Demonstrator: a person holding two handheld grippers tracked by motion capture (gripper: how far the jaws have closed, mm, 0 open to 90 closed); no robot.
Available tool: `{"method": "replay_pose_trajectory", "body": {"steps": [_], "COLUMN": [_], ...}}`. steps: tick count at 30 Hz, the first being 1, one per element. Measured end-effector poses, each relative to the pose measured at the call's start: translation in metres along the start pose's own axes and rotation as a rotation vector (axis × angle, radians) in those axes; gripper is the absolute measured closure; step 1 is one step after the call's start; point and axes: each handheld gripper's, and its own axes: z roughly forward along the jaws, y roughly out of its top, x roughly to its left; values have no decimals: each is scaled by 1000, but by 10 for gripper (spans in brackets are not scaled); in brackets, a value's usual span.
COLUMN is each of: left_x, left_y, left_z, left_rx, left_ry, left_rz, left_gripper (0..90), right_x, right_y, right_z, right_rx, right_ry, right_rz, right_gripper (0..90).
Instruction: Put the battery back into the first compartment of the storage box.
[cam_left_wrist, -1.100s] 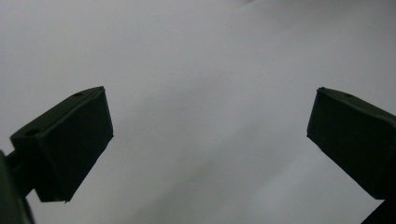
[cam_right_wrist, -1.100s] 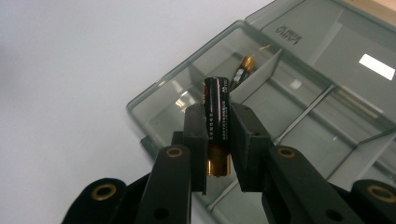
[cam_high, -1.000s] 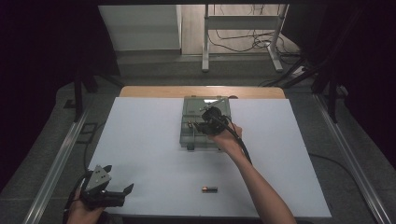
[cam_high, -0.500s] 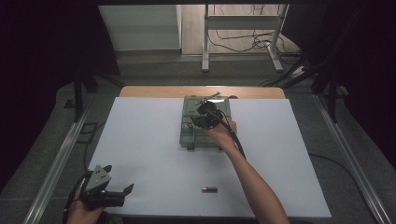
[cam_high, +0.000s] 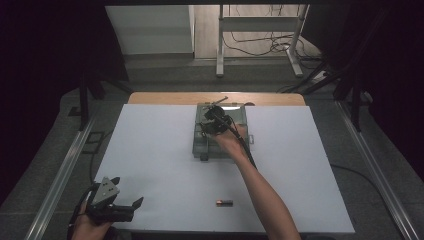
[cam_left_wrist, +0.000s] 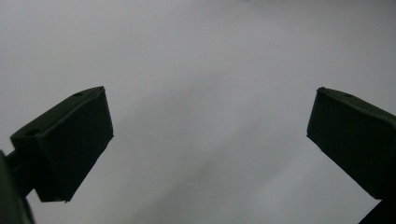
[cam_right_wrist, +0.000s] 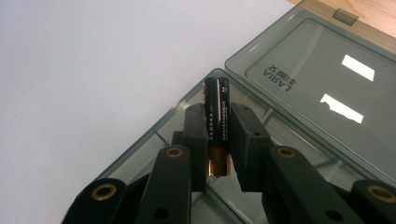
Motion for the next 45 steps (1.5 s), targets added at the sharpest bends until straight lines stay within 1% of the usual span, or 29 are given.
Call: {"method": "replay_pose_trajectory", "body": {"steps": [4, 8, 9, 11, 14, 17, 18, 20, 22, 23, 26, 28, 30, 32, 35, 38, 41, 44, 45], "left_x": [0, -1, -1, -1, -1, -1, -2, -2, -2, -2, -2, -2, -2, -2, -2, -2, -2, -2, -2], "left_y": [0, 0, 0, 0, 0, 0, 0, 0, 0, 0, 1, 1, 1, 1, 1, 0, 1, 1, 1], "left_z": [0, 0, 0, 0, 0, 0, 0, 1, 1, 1, 1, 1, 1, 1, 1, 1, 1, 1, 1], "left_rx": [1, 2, 2, 2, 3, 4, 5, 7, 8, 9, 10, 10, 10, 10, 12, 10, 8, 9, 9], "left_ry": [0, 2, 2, 3, 4, 6, 7, 8, 9, 10, 11, 12, 12, 12, 14, 13, 13, 14, 14], "left_rz": [3, 6, 7, 8, 8, 12, 14, 16, 17, 18, 18, 18, 18, 17, 20, 17, 14, 15, 15], "left_gripper": [11, 12, 12, 12, 12, 12, 12, 13, 13, 13, 13, 13, 13, 13, 13, 13, 13, 13, 13], "right_x": [4, 5, 5, 5, 6, 6, 6, 6, 7, 8, 10, 12, 13, 14, 15, 18, 21, 25, 27], "right_y": [2, 3, 3, 4, 4, 3, 3, 1, -1, -3, -7, -9, -12, -15, -19, -24, -30, -36, -39], "right_z": [8, 16, 17, 16, 11, 5, 3, -1, -4, -7, -13, -17, -21, -25, -33, -41, -48, -54, -55], "right_rx": [15, 36, 45, 33, 24, 20, 18, 6, 5, 5, -4, 0, -8, -14, -31, -50, -51, -46, -43], "right_ry": [-8, -14, -10, -13, -15, -25, -21, 8, 26, 36, 43, 38, 43, 53, 86, 90, 93, 84, 82], "right_rz": [-11, -11, -2, 11, 17, -4, -15, -36, -43, -51, -62, -72, -82, -82, -71, -77, -95, -129, -138], "right_gripper": [765, 755, 726, 642, 531, 418, 382, 338, 279, 268, 221, 195, 174, 149, 97, 72, 37, 0, 0]}}
